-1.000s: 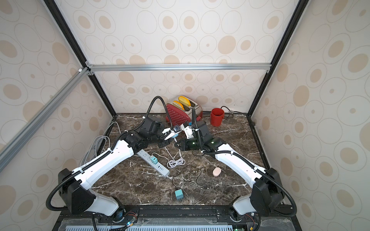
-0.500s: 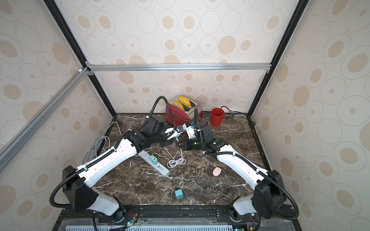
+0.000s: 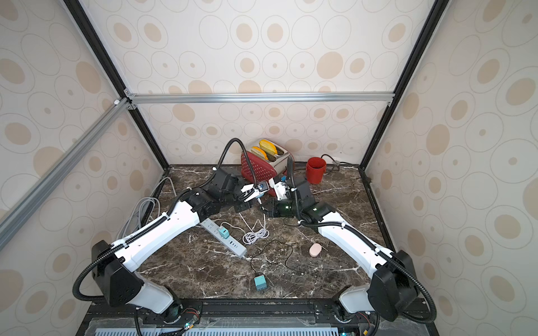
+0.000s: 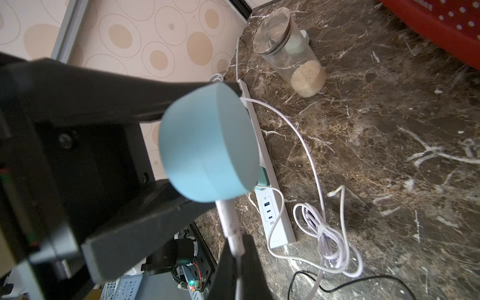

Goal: Charge the bluetooth headset
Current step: Insert the charging cable into the bluetooth headset.

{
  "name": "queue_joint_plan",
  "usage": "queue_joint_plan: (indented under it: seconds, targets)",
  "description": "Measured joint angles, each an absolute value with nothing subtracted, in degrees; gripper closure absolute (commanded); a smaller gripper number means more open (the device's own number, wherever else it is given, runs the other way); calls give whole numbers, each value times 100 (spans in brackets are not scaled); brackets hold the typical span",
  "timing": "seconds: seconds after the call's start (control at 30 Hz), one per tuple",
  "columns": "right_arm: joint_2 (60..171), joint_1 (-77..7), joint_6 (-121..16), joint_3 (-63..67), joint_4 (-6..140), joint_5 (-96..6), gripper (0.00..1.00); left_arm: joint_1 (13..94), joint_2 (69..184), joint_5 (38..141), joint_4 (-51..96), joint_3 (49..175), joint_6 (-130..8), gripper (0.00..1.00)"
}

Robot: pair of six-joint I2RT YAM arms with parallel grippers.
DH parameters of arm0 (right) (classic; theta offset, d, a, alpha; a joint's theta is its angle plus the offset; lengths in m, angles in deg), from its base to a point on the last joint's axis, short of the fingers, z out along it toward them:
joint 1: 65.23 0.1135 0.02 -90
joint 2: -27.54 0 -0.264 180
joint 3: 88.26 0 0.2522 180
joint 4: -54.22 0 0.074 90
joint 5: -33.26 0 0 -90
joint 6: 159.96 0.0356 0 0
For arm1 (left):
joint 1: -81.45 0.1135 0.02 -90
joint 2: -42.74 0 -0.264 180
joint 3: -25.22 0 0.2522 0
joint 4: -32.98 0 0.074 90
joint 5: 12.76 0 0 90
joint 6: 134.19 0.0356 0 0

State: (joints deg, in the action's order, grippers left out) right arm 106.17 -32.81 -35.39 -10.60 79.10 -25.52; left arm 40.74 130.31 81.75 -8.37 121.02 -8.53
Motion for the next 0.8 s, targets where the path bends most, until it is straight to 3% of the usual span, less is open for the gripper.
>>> queue_joint_plan:
  seconds: [0.4, 0.47, 0.57, 0.8]
  targets:
    - [10696, -3462, -3524, -1067, 7873, -2698, 98, 4067, 13466, 8042, -833, 12456, -1068, 72]
    - [10691, -3534, -3522, -1150, 7748, -2768, 87, 4058, 13667, 7989, -925, 12679, -1232, 72]
    - [10680, -3657, -3530, -1264, 7569, -2864, 62, 4056, 14004, 8024, -1121, 12999, -1577, 73]
    - [9703, -4157, -3742, -1672, 7973, -3339, 37, 4185, 14701, 8059, -1569, 13578, -2104, 74]
